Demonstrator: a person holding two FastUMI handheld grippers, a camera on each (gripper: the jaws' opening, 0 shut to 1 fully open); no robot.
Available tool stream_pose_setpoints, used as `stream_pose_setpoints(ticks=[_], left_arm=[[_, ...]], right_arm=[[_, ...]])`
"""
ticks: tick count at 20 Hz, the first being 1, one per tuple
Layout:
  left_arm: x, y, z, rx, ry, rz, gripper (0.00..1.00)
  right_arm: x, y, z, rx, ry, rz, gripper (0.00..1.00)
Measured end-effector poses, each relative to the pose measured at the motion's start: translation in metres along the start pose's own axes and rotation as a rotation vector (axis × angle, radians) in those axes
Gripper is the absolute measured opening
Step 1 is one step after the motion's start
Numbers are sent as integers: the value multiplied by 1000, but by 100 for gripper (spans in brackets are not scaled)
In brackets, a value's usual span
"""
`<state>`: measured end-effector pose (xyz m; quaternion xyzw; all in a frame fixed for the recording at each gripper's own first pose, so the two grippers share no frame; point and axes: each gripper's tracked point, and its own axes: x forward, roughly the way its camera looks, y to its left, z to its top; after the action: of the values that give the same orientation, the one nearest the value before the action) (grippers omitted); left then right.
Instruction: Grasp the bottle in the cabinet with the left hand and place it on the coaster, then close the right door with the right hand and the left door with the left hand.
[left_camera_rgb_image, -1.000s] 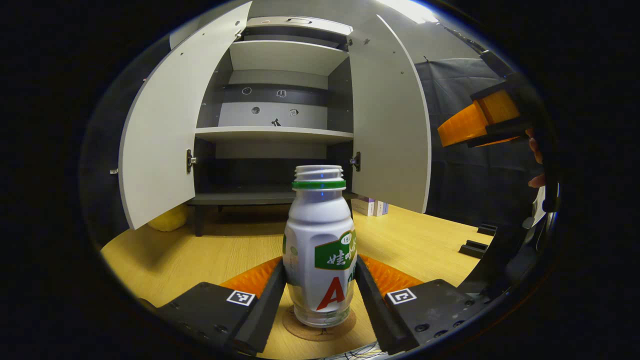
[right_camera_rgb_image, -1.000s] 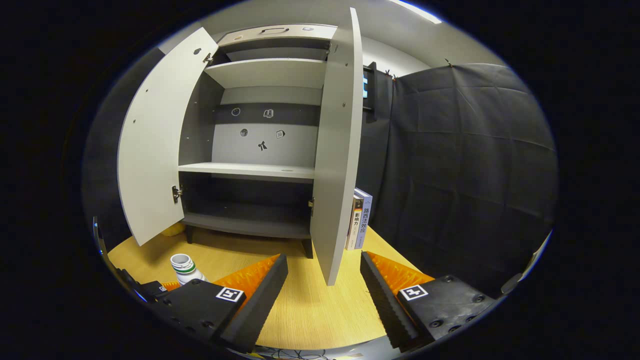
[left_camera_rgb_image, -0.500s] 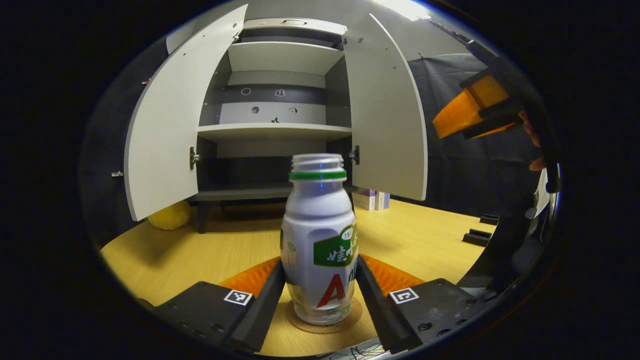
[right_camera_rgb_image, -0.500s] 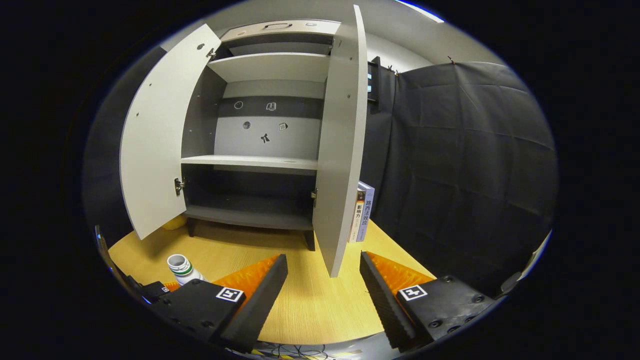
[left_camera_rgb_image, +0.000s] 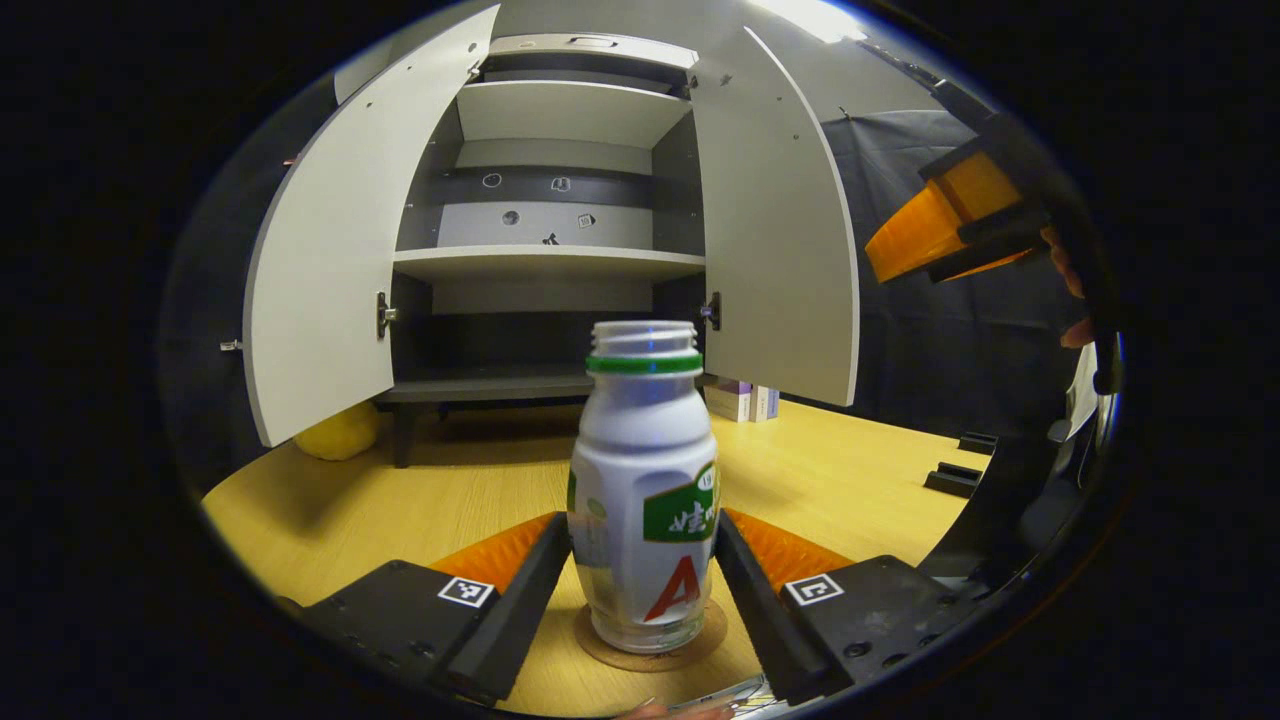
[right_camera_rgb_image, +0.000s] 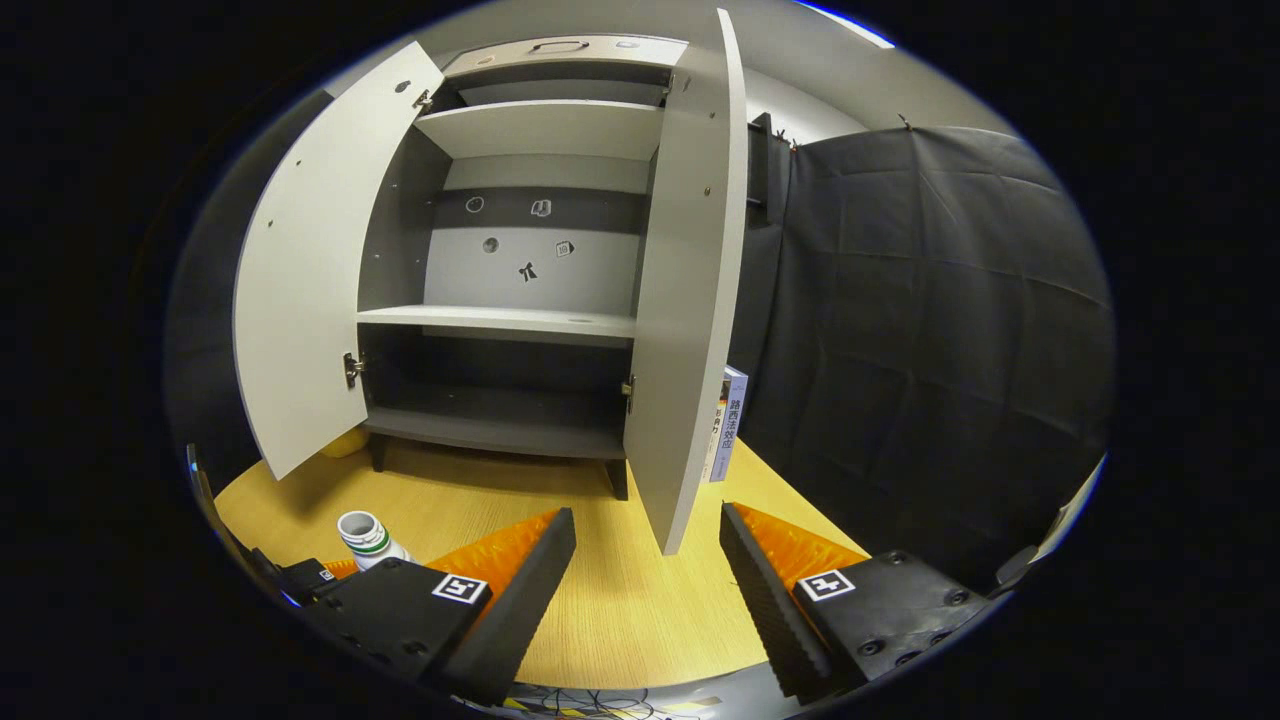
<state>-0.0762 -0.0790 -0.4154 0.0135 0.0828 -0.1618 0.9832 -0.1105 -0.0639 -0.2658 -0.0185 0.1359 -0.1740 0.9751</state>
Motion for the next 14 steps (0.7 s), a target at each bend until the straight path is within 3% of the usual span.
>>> stream_pose_setpoints(ticks=[9,14], left_arm=[[4,2,96,99,-81,-59,92],[-4,-2,161,104,-113,-100,93]], right_arm=[[-4,-12,31,18,3,-54,97],[-9,-27,57,6,16,-95,97]])
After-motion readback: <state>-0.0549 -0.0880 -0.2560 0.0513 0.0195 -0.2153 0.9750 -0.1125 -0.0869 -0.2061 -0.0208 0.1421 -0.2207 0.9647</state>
